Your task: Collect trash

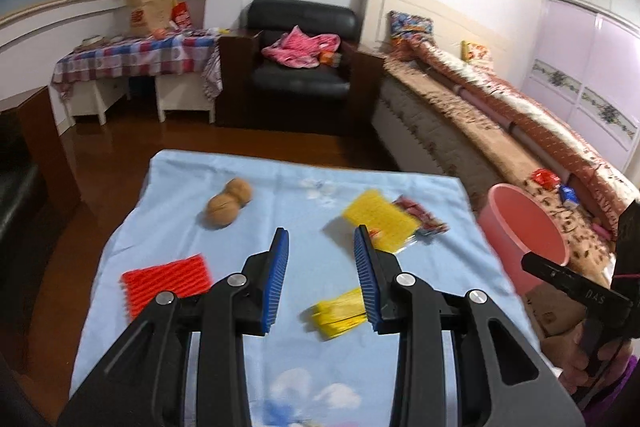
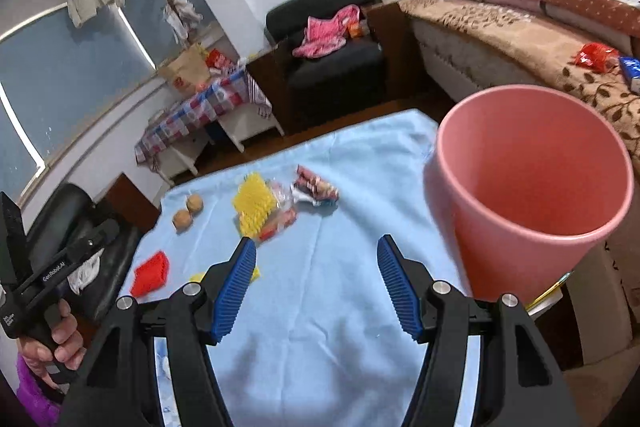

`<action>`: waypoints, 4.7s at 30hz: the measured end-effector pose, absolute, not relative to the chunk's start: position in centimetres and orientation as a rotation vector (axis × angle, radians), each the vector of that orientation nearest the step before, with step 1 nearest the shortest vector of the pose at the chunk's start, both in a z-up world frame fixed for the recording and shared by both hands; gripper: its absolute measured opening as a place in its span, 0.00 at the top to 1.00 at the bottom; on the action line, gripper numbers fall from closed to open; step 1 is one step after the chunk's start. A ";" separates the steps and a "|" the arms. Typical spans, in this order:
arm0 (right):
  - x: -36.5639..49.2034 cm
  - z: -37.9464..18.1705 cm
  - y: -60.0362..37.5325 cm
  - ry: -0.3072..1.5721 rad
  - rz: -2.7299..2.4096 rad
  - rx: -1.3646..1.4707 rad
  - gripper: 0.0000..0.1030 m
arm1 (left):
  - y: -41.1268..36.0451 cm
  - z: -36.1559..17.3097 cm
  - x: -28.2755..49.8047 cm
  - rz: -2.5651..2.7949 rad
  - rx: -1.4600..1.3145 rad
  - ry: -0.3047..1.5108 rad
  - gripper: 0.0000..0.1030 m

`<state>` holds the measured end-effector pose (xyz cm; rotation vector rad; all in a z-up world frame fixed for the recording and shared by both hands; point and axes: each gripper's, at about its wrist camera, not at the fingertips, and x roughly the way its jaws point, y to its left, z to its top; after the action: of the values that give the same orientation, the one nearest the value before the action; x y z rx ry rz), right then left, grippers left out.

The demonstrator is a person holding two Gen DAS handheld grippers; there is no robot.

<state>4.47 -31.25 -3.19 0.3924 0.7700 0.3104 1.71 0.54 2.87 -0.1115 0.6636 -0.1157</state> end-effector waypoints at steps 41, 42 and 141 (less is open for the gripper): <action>17.6 -6.4 -18.7 0.931 0.519 0.152 0.91 | -1.5 -6.5 5.1 -0.283 0.023 0.932 0.93; 17.3 -6.2 -18.9 0.926 0.525 0.163 0.92 | -1.2 -6.2 4.8 -0.279 0.014 0.924 0.94; 5.9 -6.4 -50.8 0.653 -0.067 0.580 0.64 | -30.5 -1.2 9.9 -0.582 0.080 0.815 0.68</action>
<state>5.92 -50.85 -6.43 0.5797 0.6529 -0.0666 9.89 -30.52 -1.23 0.0797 0.8154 -0.5817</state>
